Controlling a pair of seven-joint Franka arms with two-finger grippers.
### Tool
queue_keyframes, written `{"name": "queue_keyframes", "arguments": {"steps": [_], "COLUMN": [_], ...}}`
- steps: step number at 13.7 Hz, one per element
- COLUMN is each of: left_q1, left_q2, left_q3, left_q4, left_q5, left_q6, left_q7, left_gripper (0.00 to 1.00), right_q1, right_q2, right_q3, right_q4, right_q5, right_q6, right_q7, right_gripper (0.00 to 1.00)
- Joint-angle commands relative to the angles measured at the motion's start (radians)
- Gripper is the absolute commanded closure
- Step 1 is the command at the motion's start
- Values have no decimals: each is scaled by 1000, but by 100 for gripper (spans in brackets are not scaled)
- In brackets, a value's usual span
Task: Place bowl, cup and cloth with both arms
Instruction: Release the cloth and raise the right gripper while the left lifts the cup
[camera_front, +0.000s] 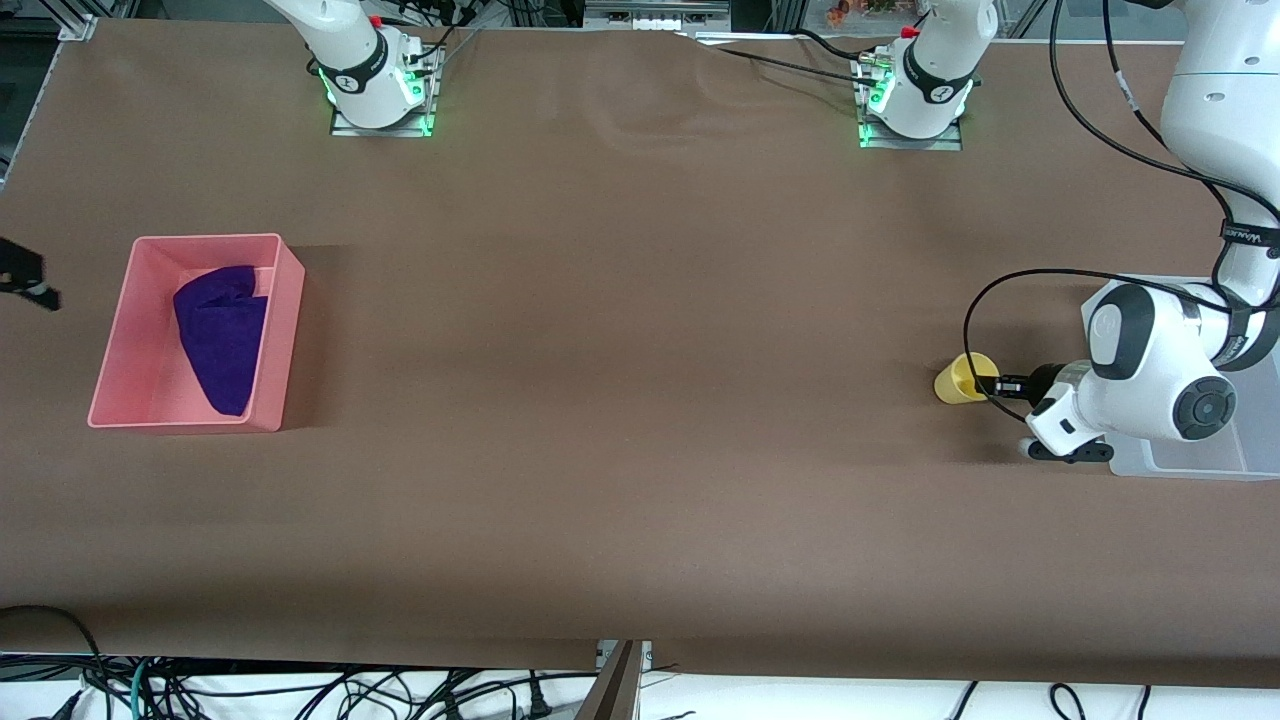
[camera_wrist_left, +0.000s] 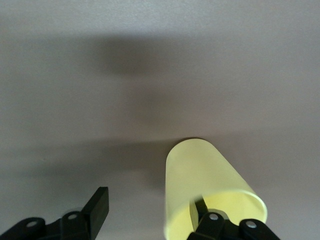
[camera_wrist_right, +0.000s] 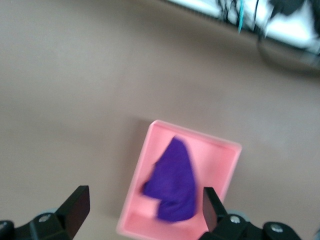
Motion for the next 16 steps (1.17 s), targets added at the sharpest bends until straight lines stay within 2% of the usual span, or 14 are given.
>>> {"name": "queue_keyframes", "arguments": {"steps": [1, 2, 3, 4, 6, 7, 8, 11, 13, 16], "left_q1": [-10, -10, -10, -11, -11, -10, -11, -13, -13, -13], "left_q2": [-57, -54, -48, -44, -25, -21, -17, -30, -63, -94], "left_q3": [-7, -7, -7, -7, -9, -9, -9, -12, -15, -15], "left_q4": [-22, -30, -30, -32, -36, -36, -35, -21, 10, 149], "left_q5": [-1, -1, 2, 11, 30, 30, 31, 30, 31, 75], "left_q6": [-43, -37, -34, -32, -5, 3, 3, -11, -67, -223], "left_q7": [5, 8, 11, 11, 16, 16, 17, 14, 14, 78], "left_gripper": [12, 23, 53, 65, 67, 86, 100, 100, 100, 100], "right_q1": [-7, -12, -33, -73, -108, -114, -122, -121, -119, -116], "right_q2": [-71, -94, -120, -139, -127, -125, -125, -137, -136, -125], "right_q3": [79, 107, 152, 215, 234, 234, 234, 243, 243, 242], "right_q4": [-52, -75, -113, -137, -146, -148, -148, -160, -160, -146], "right_q5": [-25, -53, -96, -131, -134, -134, -139, -142, -141, -133], "right_q6": [-107, -118, -112, -109, -127, -144, -136, -138, -138, -144], "right_q7": [189, 198, 203, 224, 262, 261, 261, 307, 341, 339], "right_gripper": [0, 0, 0, 0, 0, 0, 0, 0, 0, 0]}}
